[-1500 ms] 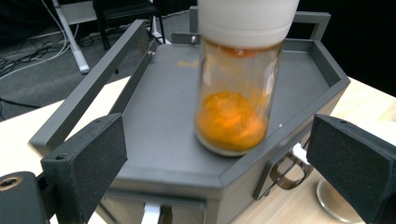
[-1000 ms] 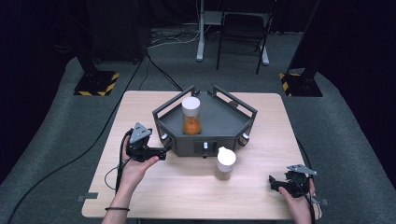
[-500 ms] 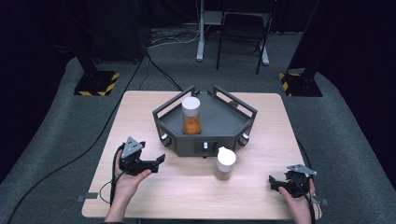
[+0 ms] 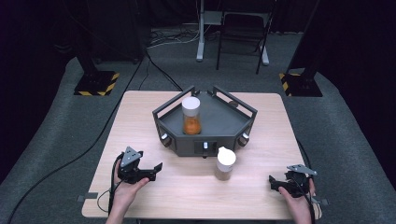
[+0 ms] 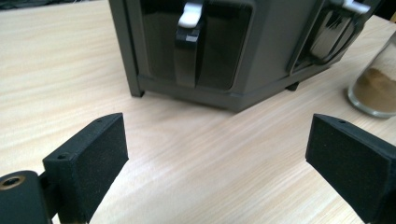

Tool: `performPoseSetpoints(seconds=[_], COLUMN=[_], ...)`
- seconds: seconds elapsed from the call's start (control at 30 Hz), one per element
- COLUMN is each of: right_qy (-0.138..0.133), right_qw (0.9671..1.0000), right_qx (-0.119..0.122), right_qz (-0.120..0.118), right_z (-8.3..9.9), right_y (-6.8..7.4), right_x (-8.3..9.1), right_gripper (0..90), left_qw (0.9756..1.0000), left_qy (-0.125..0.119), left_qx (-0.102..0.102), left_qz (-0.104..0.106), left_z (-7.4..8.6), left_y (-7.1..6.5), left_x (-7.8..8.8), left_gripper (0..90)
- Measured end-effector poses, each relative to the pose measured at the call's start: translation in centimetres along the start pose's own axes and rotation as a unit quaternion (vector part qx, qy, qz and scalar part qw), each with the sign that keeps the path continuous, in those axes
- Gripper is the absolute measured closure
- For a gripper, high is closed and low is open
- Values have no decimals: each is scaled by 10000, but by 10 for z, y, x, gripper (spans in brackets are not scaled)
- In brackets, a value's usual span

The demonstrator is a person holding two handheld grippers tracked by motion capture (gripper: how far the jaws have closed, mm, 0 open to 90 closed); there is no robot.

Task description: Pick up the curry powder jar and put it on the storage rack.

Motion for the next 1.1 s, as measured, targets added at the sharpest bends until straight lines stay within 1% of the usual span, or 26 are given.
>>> performPoseSetpoints(seconds=[0.07, 0.2, 0.23, 0.33, 0.4, 0.47, 0.5, 0.67, 0.7, 0.73, 0.93, 1.03, 1.1], right_qy=[1, 0, 2, 4, 1, 1, 0, 3, 4, 3, 3, 3, 2], right_qw=[10000, 10000, 10000, 10000, 10000, 10000, 10000, 10000, 10000, 10000, 10000, 10000, 10000], right_qx=[-1, -1, -2, -4, -1, -2, -1, 0, -1, 1, 2, 2, 3], right_qz=[-1, 0, 0, 1, 0, 0, -1, -4, -5, -6, -6, -7, -7], right_z=[0, 0, 0, 0, 0, 0, 0, 0, 0, 0, 0, 0, 0], right_y=[0, 0, 0, 0, 0, 0, 0, 0, 0, 0, 0, 0, 0], right_x=[0, 0, 0, 0, 0, 0, 0, 0, 0, 0, 0, 0, 0], right_gripper=[0, 0, 0, 0, 0, 0, 0, 0, 0, 0, 0, 0, 0], left_qw=[10000, 9999, 9999, 9997, 9996, 9993, 9991, 9986, 9984, 9979, 9971, 9959, 9952], left_qy=[41, 91, 91, 195, 216, 258, 322, 415, 455, 547, 655, 759, 830], left_qx=[55, 120, 120, 144, 176, 253, 280, 323, 330, 334, 391, 485, 508], left_qz=[-9, -31, -31, -49, -45, -23, -5, 1, 8, -20, -25, -17, -40], left_z=[5, 11, 11, 13, 14, 16, 16, 18, 19, 19, 22, 22, 22], left_y=[2, 5, 5, 6, 7, 8, 9, 12, 13, 14, 16, 18, 19], left_x=[0, -1, -1, -3, -4, -5, -7, -9, -10, -12, -15, -17, -19], left_gripper=[60, 61, 61, 61, 61, 61, 61, 61, 62, 62, 63, 63, 64])
Point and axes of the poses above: each handheld gripper's, and its own axes: x roughly backward along the jaws, z roughly out of its underside, y roughly to its left, the point moved 3 cm from there along -x, roughly forward along the jaws, and after that the axes turned 13 degrees about z, right-handed, at the moved point
